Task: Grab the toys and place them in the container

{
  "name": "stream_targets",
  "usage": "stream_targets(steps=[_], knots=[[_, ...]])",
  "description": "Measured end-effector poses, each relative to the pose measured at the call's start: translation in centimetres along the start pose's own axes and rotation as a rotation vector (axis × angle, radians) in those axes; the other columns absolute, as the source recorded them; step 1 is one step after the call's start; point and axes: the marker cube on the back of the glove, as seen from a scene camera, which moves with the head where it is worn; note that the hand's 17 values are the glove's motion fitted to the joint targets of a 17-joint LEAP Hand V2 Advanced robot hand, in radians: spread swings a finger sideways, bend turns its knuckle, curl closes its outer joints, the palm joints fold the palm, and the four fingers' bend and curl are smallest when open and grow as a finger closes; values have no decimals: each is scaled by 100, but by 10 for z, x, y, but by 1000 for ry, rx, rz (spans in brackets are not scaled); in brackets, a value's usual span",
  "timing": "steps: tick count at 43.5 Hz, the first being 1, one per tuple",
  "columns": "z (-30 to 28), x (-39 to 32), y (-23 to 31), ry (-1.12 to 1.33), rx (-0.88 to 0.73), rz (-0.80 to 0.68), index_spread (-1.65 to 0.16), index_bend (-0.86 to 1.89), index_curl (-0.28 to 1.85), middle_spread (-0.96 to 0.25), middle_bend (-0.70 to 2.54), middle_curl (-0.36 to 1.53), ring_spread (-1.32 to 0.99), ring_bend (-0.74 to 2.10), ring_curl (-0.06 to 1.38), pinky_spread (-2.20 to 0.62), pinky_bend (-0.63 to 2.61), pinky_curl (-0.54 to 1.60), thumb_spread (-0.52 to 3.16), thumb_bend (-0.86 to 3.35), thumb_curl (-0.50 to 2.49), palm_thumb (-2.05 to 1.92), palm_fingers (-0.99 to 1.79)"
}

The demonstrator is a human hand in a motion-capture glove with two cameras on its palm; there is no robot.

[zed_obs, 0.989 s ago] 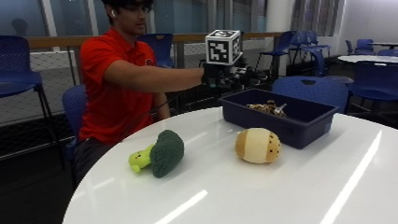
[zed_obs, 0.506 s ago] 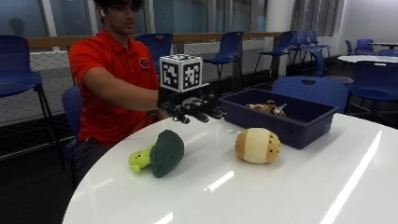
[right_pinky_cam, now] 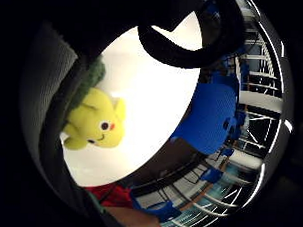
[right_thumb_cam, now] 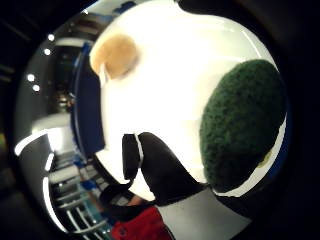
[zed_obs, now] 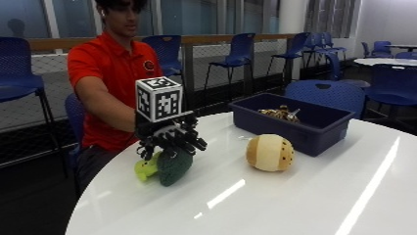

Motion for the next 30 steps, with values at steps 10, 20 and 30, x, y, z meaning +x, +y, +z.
stream_targets(steps=[10,20,30], knots=[[24,15,8,-43,-18,-8,-39,16,36,-7,11,23,0,14,14,11,84,38,104,-8,21,-10,-17],[47,17,11,-81,-86,10,-37,11,31,-5,10,21,2,14,13,13,112,44,104,-4,22,-4,-20],[66,15,21,-64,-80,56,-37,9,25,-3,10,18,3,36,19,8,124,46,112,-1,25,4,-11]])
